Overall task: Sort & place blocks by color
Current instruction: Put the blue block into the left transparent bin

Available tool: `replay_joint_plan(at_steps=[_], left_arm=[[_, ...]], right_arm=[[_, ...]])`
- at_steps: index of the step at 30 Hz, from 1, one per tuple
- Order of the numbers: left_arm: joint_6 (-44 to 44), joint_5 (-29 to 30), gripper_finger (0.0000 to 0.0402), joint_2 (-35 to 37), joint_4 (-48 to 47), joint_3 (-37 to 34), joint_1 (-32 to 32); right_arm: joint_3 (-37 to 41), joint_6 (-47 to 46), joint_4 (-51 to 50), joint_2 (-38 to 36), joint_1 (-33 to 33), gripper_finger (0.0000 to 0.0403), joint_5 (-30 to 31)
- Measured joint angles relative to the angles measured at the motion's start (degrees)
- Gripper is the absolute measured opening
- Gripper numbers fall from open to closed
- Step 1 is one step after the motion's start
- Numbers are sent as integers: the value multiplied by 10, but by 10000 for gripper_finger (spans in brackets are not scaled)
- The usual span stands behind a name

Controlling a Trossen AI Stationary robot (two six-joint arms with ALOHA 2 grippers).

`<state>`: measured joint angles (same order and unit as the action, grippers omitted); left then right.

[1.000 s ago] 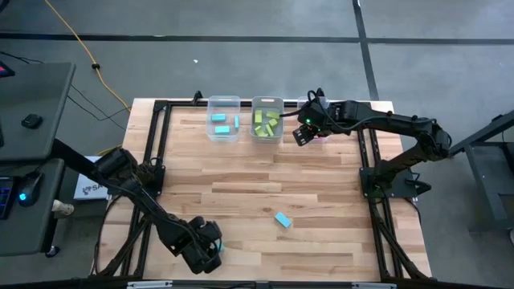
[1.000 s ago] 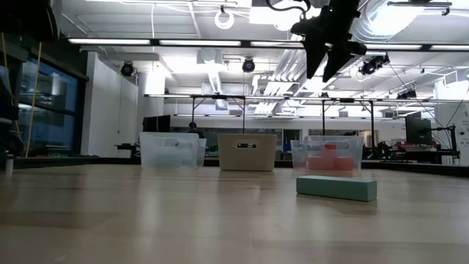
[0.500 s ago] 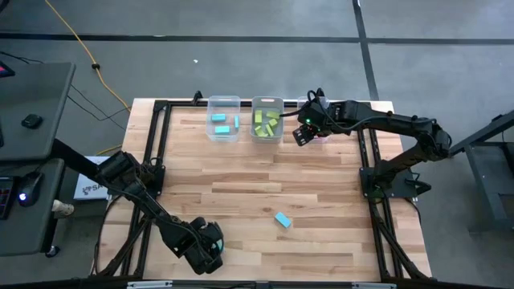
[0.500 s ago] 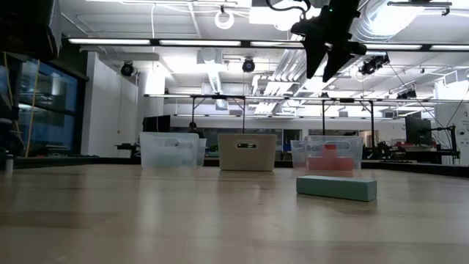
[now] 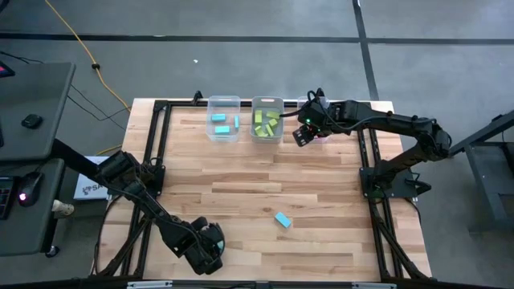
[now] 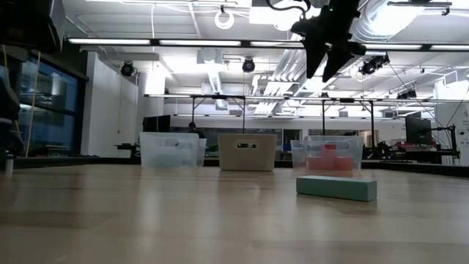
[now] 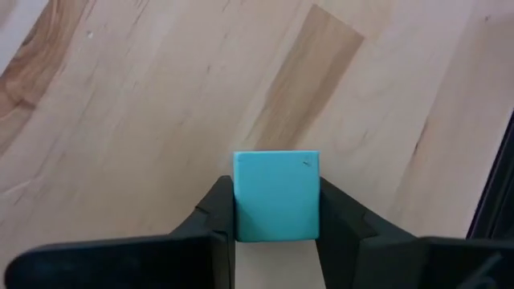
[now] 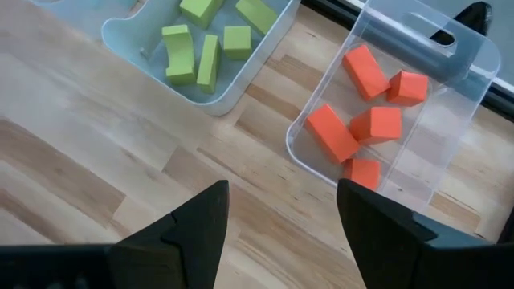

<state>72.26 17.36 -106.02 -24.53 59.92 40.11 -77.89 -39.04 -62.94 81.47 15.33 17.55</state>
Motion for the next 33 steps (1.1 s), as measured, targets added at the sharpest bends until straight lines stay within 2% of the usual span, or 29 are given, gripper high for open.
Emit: replay_joint_plan(at_steps=[8, 16, 23, 33], left_arm=[[-11, 4, 78, 37, -3, -1, -21], [-84, 59, 80, 106, -11, -1, -106], [-211, 86, 81, 172, -23, -1, -224], [-414, 68, 82, 248, -22, 0, -444]], right_arm=[[0, 5, 0, 0, 0, 222, -19], [0, 16, 6, 0, -4, 222, -44], [0, 16, 15, 0, -4, 222, -46], [0, 16, 16, 0, -4, 222, -55]])
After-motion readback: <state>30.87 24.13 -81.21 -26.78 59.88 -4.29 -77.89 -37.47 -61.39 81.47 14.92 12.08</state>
